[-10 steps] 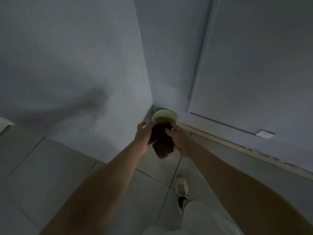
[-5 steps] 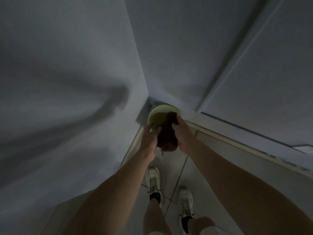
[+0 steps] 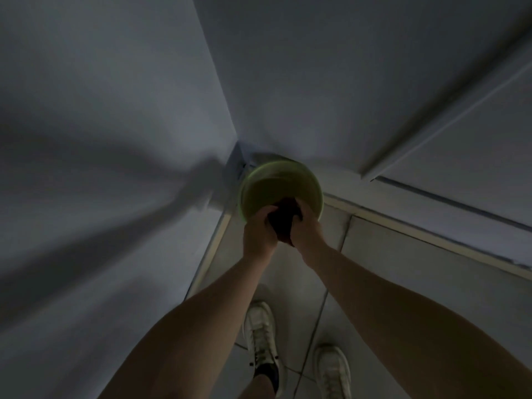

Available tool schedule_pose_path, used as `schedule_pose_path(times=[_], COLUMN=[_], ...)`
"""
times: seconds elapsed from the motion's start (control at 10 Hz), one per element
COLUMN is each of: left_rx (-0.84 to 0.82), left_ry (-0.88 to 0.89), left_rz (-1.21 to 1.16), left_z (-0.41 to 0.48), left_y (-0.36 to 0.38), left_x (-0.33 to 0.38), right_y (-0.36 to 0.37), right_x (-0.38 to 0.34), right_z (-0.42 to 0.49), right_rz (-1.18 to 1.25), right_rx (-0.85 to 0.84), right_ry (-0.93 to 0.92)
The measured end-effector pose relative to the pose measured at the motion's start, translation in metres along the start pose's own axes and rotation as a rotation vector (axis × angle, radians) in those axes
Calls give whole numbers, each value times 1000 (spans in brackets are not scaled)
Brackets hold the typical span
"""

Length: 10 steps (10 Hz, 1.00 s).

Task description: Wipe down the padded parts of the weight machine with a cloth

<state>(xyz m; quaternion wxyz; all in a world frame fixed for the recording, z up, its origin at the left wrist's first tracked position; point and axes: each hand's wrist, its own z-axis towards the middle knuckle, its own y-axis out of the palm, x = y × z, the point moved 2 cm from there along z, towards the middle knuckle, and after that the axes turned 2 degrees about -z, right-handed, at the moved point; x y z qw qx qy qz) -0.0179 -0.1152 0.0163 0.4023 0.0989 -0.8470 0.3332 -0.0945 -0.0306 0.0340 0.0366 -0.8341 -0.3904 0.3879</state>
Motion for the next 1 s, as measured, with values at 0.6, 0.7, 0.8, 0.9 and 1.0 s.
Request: schedule_pose_path(times=[0.6, 0.7, 0.8, 0.9, 1.0], left_rx=[-109, -142, -182, -207, -186], left_ry=[-11, 3, -7, 11, 14], left_rz=[504, 614, 644, 700, 747], left_z=[13, 10, 11, 0, -13], left_y=[36, 35, 34, 23, 4], left_x=[-74, -76, -77, -66, -45], right_y=[37, 34, 33, 27, 18], right_x=[56, 56, 53, 47, 35], right_z=[24, 23, 20, 7, -12], right_rz=[-569, -694, -770, -759, -769], right_rx=[-27, -51, -52, -61, -82], right_ry=[-78, -55, -85, -145, -206])
